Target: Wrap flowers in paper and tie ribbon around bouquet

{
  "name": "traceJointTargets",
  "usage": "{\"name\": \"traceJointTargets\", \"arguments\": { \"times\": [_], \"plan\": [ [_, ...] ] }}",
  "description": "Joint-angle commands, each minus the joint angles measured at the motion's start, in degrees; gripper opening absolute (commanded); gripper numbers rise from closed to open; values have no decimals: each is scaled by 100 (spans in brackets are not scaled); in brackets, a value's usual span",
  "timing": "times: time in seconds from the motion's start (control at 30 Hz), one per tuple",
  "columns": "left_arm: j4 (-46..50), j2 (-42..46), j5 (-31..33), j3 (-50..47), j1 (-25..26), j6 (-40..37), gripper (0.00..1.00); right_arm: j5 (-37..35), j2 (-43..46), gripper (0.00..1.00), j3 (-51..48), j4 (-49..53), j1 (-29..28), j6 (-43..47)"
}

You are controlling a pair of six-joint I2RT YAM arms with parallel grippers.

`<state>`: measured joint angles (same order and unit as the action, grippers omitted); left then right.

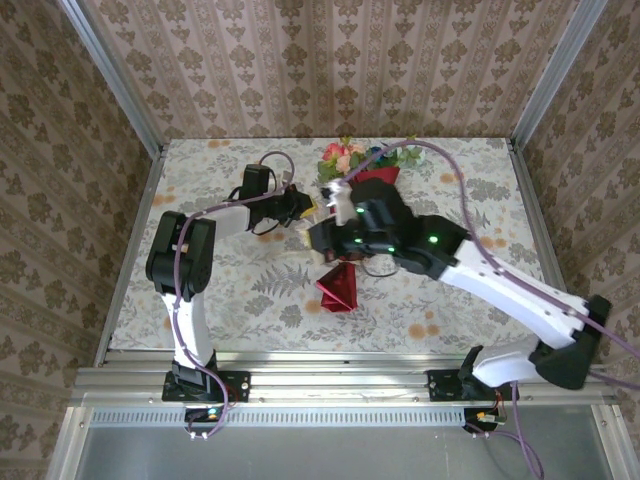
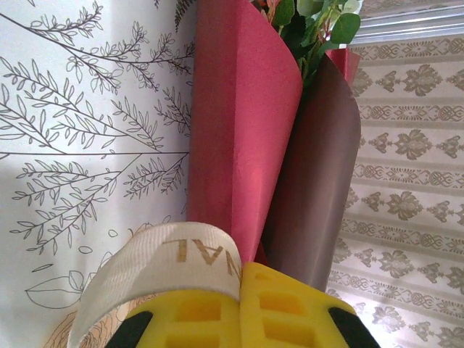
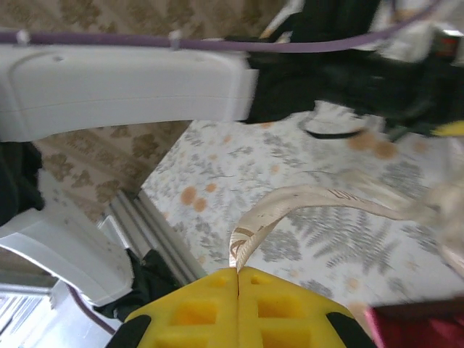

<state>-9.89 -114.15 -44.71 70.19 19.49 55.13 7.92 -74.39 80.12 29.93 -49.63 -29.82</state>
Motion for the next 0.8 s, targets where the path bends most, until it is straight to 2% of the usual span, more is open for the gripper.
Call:
{"name": "traceJointTargets", "arguments": {
  "times": [0.0,0.23,0.4,0.6,0.67,0.77],
  "plan": [
    [-10,277,100,12,26,68,0,-297,809,0,-660,367,544,-367],
    [352,509,259,21,55,-27,0,-388,2417,0,-1747,1148,2139,-678],
    [604,704,388,4,81,-115,0,-734,3332,0,-2171,1860,2912,-952],
    [742,761,449,-73,108,-196,0,-1887,3951,0,-2143,2744,2996,-1284],
    [767,762,469,-85,117,-213,0,-2042,4025,0,-2099,2903,2999,-1321],
    [769,788,472,-97,129,-214,0,-1845,4090,0,-2083,2779,3001,-1275]
  ]
}}
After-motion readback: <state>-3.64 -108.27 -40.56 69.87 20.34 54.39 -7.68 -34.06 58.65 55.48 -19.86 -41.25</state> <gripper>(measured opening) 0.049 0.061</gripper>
